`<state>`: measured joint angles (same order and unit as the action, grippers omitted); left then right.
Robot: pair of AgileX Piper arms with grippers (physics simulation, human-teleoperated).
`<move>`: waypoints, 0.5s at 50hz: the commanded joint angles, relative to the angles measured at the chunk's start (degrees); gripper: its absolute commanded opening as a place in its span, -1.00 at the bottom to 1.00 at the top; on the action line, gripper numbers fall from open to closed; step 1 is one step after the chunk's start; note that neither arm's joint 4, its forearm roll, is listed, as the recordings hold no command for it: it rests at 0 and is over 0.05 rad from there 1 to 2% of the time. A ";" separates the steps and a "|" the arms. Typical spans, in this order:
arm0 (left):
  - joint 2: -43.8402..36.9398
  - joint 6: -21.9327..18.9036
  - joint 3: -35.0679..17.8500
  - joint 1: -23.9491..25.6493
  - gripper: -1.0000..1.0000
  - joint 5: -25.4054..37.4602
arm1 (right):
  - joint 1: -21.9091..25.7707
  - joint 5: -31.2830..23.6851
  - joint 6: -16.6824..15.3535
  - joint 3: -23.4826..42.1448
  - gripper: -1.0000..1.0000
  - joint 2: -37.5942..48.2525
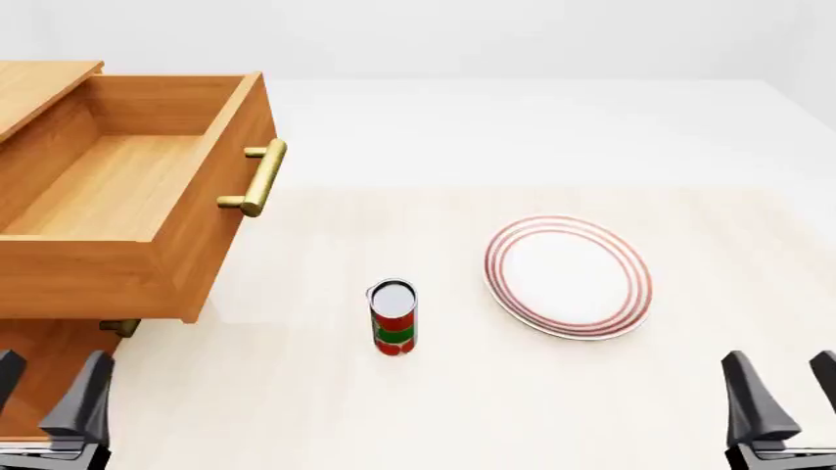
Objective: Put the bowl in the top drawer of the cabinet.
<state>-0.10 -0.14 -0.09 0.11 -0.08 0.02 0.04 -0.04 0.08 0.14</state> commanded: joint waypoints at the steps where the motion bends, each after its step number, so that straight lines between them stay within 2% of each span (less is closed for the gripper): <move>1: -0.02 -0.61 -0.18 0.34 1.00 -0.31 | 0.06 0.05 -0.14 0.13 1.00 0.24; 9: -0.01 -0.56 -0.10 0.43 1.00 -0.16 | 0.09 0.00 -0.10 0.02 1.00 0.09; 12: 0.08 -3.37 -0.02 1.14 1.00 -0.93 | 0.10 -0.05 -0.01 0.00 1.00 0.02; 13: 0.08 -2.60 -0.09 2.45 1.00 -1.11 | 0.11 -0.07 -0.09 -0.01 1.00 -0.01; 18: 0.06 -0.09 -0.26 1.63 1.00 1.18 | 0.13 -0.09 -0.08 -0.04 1.00 -0.06; 20: 0.08 -0.50 -0.37 2.52 1.00 0.15 | 0.12 -0.10 0.01 -0.04 1.00 -0.06; 22: 0.08 0.62 -0.65 2.39 1.00 0.97 | 0.13 -0.10 -0.07 -0.05 1.00 -0.07; 25: 0.05 -0.30 -1.89 3.57 1.00 2.07 | 0.15 -0.11 -0.06 -0.06 1.00 -0.08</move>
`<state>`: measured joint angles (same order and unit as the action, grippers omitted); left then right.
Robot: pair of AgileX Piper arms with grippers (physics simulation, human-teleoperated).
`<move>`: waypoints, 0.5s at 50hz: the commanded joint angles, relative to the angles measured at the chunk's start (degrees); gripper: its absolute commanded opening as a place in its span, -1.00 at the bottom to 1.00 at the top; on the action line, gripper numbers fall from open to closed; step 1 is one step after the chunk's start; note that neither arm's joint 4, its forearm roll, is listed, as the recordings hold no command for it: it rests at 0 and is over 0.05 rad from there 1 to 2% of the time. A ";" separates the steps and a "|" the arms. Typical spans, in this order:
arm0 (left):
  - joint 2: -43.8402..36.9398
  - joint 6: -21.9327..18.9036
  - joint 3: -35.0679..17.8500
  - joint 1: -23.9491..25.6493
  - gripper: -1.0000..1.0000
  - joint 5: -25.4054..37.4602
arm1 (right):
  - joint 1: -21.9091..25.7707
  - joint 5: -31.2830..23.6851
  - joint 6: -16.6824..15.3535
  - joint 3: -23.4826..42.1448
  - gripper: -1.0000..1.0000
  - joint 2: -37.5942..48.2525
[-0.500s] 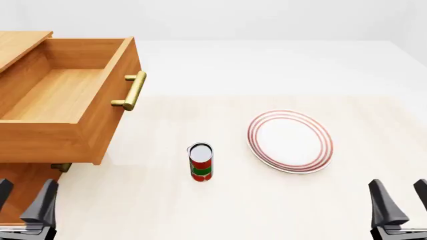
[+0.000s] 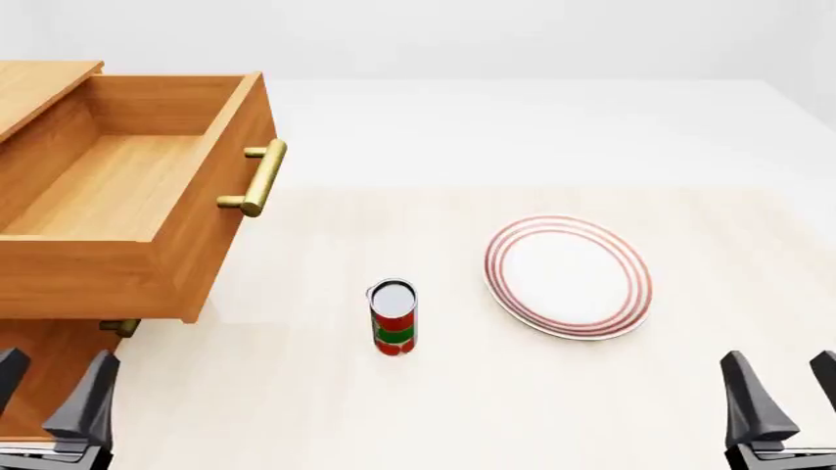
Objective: Put the bowl in the top drawer of the cabinet.
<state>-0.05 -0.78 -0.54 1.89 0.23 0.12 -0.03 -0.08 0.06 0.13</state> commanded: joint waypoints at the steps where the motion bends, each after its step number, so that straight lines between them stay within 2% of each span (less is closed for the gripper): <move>1: 0.01 0.03 -1.73 2.53 1.00 2.20 | 0.04 -0.05 -0.01 -0.04 1.00 -0.07; 5: 0.04 -1.86 -3.81 6.88 1.00 3.17 | 0.05 -0.04 -0.01 -0.04 1.00 -0.06; 7: 0.04 -0.18 -5.39 9.40 1.00 5.38 | 0.05 -0.04 0.05 -0.04 1.00 -0.06; 11: 0.04 0.00 -7.23 12.86 1.00 8.16 | 0.07 0.02 0.05 -0.03 1.00 0.00; 20: 0.00 -0.35 -10.25 17.75 1.00 12.68 | 0.09 0.04 0.00 -0.03 1.00 0.03; 22: -0.15 1.88 -10.63 18.95 1.00 14.13 | 0.09 0.03 0.05 -0.03 1.00 0.01; 23: -0.23 1.01 -10.81 19.51 1.00 14.48 | 0.10 0.02 0.02 -0.03 1.00 0.00; 25: -0.60 2.28 -11.18 20.13 1.00 15.04 | 0.10 0.03 0.02 -0.03 1.00 0.01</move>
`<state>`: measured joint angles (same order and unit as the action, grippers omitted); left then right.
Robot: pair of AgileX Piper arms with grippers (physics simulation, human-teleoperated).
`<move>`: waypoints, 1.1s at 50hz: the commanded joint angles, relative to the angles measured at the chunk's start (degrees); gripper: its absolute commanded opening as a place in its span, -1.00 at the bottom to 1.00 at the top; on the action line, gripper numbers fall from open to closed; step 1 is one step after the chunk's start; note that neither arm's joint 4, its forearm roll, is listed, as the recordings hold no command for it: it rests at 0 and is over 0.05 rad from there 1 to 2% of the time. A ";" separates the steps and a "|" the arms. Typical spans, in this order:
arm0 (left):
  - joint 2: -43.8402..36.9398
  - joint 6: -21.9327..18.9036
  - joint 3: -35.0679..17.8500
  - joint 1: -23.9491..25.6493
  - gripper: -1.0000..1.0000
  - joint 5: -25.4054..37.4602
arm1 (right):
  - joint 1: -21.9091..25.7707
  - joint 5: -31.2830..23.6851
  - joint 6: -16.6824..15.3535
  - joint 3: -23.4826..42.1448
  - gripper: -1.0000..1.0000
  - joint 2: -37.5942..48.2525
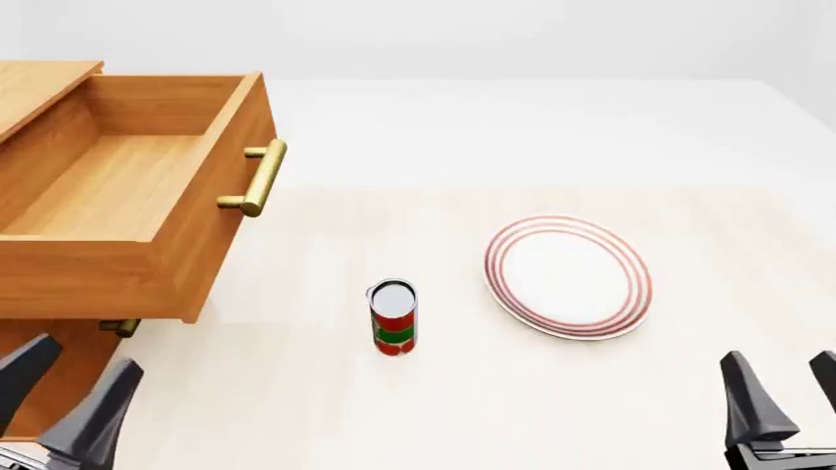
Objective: Put the bowl in the top drawer of the cabinet.
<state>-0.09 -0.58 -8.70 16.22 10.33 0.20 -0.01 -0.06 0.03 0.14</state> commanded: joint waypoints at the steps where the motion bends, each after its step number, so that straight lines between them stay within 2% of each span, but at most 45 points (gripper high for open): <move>1: -0.78 2.08 -3.27 6.99 1.00 5.13 | 0.03 0.01 0.03 0.01 1.00 0.01; 8: -3.16 2.04 -3.63 12.98 1.00 4.53 | 0.04 -0.03 0.02 0.01 1.00 -0.03; 15: -6.67 2.52 -3.69 15.05 1.00 2.20 | 0.06 -0.02 -0.01 0.01 1.00 -0.03; 20: -12.67 4.50 -3.56 18.10 1.00 -1.11 | 0.07 0.00 0.02 0.01 1.00 -0.01; 22: -14.26 3.63 -3.87 19.68 1.00 -2.21 | 0.08 0.02 -0.01 0.02 1.00 0.02; 24: -16.86 5.12 -4.06 21.24 1.00 -3.51 | 0.08 0.05 0.02 0.02 1.00 0.05; 26: -18.36 3.71 -4.21 22.41 1.00 -4.41 | 0.08 0.10 -0.01 0.02 1.00 0.10; 30: -21.62 3.16 -4.95 23.91 1.00 -5.89 | 0.09 0.17 0.00 0.03 1.00 0.18; 35: -25.78 4.90 -6.08 26.39 1.00 -6.80 | 0.10 0.20 0.01 0.03 1.00 0.20; 42: -30.05 3.90 -6.15 28.92 1.00 -9.45 | 0.11 0.09 0.00 0.04 1.00 0.10; 47: -35.00 5.88 -6.42 30.91 1.00 -11.93 | 0.11 -0.01 0.02 0.04 1.00 0.00; 49: -37.54 7.87 -6.74 31.83 1.00 -12.90 | 0.12 -0.03 0.02 0.12 1.00 0.04; 55: -42.49 7.51 -7.93 33.74 1.00 -15.61 | 0.12 -0.04 0.03 0.12 1.00 0.05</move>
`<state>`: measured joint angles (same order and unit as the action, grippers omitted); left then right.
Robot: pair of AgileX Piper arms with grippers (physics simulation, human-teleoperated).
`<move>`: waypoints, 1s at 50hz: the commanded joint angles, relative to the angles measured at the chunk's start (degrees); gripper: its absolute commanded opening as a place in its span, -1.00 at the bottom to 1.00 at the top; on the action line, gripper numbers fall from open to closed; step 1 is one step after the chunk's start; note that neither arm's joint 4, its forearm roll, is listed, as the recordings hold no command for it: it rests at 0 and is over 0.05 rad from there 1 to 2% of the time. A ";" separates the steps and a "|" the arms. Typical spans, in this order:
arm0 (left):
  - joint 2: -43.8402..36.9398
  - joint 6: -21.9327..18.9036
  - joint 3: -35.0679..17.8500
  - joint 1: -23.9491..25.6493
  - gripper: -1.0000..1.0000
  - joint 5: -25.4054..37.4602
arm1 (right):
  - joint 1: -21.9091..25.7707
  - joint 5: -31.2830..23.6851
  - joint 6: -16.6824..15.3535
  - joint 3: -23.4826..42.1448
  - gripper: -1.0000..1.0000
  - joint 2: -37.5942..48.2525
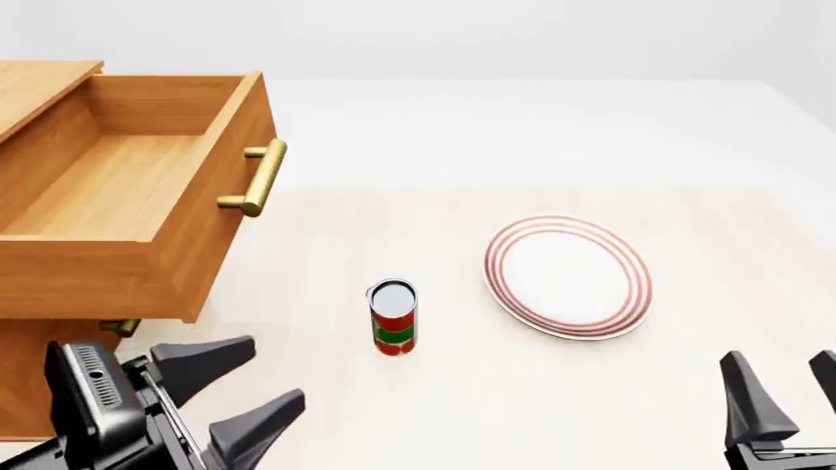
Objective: Put the bowl in the top drawer of the cabinet.
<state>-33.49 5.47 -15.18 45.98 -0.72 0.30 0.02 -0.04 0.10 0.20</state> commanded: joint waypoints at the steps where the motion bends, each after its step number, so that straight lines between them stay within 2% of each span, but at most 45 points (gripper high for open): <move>1: -10.84 1.90 -2.08 4.70 1.00 -5.25 | 0.01 -0.07 -0.01 0.05 1.00 -0.02; 15: -19.02 6.00 -5.82 8.23 1.00 -7.64 | 0.01 -0.06 0.00 0.05 1.00 -0.02; 16: -20.73 8.73 -6.41 8.75 1.00 -7.67 | 0.01 -0.06 0.01 0.05 1.00 -0.02; 22: -22.83 9.87 -8.05 9.25 1.00 -7.61 | 0.02 -0.07 0.03 0.05 1.00 -0.02; 23: -24.08 11.27 -8.28 9.25 1.00 -7.73 | 0.01 -0.06 0.03 0.05 1.00 -0.02; 30: -27.37 13.80 -9.82 10.85 1.00 -8.03 | 0.00 -0.06 0.02 0.05 1.00 -0.02; 42: -35.51 22.15 -10.94 13.11 1.00 -10.98 | 0.09 0.04 0.00 -0.06 1.00 -0.02; 50: -38.39 24.11 -13.20 15.02 1.00 -10.99 | 0.09 -0.02 -0.01 -0.05 1.00 -0.07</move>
<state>-67.28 25.63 -26.39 58.94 -10.88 0.38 0.02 -0.04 0.06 0.17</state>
